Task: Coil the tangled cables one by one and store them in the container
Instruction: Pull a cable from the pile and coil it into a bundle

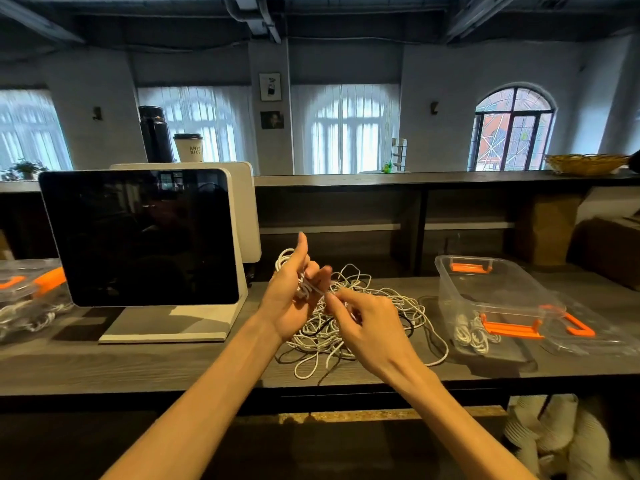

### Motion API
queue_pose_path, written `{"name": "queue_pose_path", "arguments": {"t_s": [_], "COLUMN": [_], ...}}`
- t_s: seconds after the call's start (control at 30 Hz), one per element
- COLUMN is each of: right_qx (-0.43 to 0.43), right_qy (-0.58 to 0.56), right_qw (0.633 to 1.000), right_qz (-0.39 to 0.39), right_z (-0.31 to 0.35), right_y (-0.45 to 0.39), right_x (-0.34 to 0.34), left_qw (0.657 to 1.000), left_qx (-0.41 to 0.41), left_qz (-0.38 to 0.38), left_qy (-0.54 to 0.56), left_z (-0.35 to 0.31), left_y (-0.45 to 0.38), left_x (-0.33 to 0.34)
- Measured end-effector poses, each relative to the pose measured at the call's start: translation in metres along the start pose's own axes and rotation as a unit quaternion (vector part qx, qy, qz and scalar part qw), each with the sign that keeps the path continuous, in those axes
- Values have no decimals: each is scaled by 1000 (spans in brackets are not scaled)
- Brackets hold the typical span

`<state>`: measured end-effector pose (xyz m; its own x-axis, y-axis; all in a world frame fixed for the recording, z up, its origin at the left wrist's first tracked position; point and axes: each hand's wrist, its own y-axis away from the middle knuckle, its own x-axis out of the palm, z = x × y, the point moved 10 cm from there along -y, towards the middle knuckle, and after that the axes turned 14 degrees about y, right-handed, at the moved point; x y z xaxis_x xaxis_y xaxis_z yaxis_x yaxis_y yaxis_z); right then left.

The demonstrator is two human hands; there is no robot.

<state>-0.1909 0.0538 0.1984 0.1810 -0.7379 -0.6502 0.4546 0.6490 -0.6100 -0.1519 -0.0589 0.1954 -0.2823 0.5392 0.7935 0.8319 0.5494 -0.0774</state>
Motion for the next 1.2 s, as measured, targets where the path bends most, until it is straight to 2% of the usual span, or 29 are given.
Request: {"name": "queue_pose_path", "arguments": {"t_s": [0.13, 0.23, 0.3, 0.4, 0.5, 0.6, 0.7, 0.8, 0.9, 1.13, 1.2], "right_qx": [42, 56, 13, -90, -137, -121, -76, -59, -39, -50, -51], "right_qy": [-33, -34, 4, 101, 79, 23, -56, -85, -94, -84, -71], "right_qw": [997, 997, 999, 990, 987, 992, 995, 993, 993, 995, 996], "right_qz": [58, 44, 39, 32, 6, -23, -37, -54, -52, -26, 13], "right_z": [-8, -19, -15, 11, 28, 30, 25, 22, 16, 17, 17], "right_y": [0, 1, 2, 4, -3, -15, -21, -21, -23, -22, -26], "right_x": [7, 0, -5, -9, -19, -32, -39, -39, -38, -36, -31], "left_qw": [1000, 998, 988, 941, 913, 910, 919, 919, 893, 884, 870], "left_qx": [20, 46, 74, 97, 32, -78, -149, -177, -180, -247, -257], "left_qz": [-12, -26, -38, -14, 34, 103, 151, 189, 259, 225, 231], "left_qy": [9, -32, -133, -325, -406, -394, -332, -299, -321, -329, -351], "left_z": [-12, -22, -28, -27, -7, 20, 35, 38, 40, 48, 49], "left_y": [-5, -10, -9, -6, -1, 9, 19, 25, 30, 30, 34], "left_x": [-9, -17, -19, -8, 1, 3, 7, 16, 25, 7, 9]}}
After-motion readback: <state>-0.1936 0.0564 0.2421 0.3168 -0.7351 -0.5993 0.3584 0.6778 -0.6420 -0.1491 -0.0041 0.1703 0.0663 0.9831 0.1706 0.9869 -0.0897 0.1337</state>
